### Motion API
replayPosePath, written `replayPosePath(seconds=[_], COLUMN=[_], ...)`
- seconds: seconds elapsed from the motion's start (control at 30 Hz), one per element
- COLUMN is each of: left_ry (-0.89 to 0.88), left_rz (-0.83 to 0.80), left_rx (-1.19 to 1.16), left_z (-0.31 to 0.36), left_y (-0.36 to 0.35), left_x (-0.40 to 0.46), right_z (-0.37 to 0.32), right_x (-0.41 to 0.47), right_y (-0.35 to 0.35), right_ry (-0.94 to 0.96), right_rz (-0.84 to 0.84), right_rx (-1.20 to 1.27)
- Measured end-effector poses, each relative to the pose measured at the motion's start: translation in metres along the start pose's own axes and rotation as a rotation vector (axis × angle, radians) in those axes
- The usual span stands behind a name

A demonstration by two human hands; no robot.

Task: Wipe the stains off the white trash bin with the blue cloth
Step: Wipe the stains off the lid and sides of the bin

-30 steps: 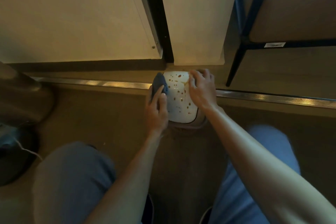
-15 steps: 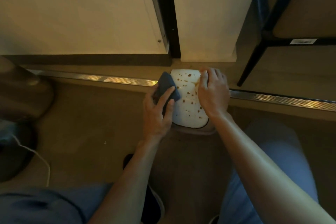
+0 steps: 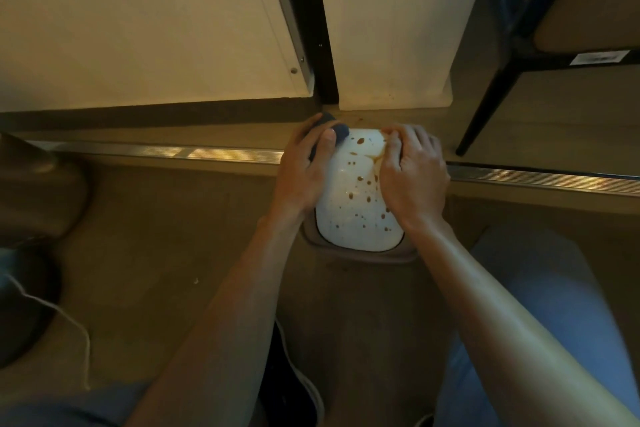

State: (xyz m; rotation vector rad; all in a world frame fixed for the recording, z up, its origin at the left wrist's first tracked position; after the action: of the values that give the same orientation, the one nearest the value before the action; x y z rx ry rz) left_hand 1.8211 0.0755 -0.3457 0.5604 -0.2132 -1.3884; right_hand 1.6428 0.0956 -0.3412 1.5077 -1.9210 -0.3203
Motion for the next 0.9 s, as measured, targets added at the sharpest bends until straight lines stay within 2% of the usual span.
replayPosePath(seconds=[0.1, 0.43, 0.63, 0.8, 0.9], left_ry=[0.028, -0.263, -0.104, 0.033, 0.041], left_rz=[-0.008, 0.281, 0.178, 0.069, 0.059], left_rx=[-0.06, 0.125, 0.13, 0.244, 0.337], left_z=[0.0, -0.04, -0.018, 0.012, 0.023], left_y=[-0.001, -0.01, 0.004, 0.002, -0.003], left_x=[-0.009, -0.085, -0.046, 0.011, 0.023], right_z=[-0.001, -0.003, -0.004, -0.006, -0.007], right_x=[0.0, 0.001, 0.0, 0.001, 0.001], right_y=[0.0, 0.002, 0.003, 0.004, 0.004], right_ry=[-0.016, -0.014, -0.002, -0.009, -0.016], right_rz=[-0.002, -0.016, -0.027, -0.033, -0.03], right_rx=[0.003, -0.016, -0.009, -0.028, -0.03])
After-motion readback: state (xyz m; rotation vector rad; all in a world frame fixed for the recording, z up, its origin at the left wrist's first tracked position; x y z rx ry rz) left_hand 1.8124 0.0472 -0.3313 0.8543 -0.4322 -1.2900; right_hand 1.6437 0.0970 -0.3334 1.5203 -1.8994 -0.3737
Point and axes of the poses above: each hand's wrist, its own x-axis towards the middle knuckle, its own y-axis out of the back of the hand, z = x × y, the point moved 3 cm from there along x, towards the middle knuckle, and after that the axes turned 14 degrees about y, right-handed, at the moved point
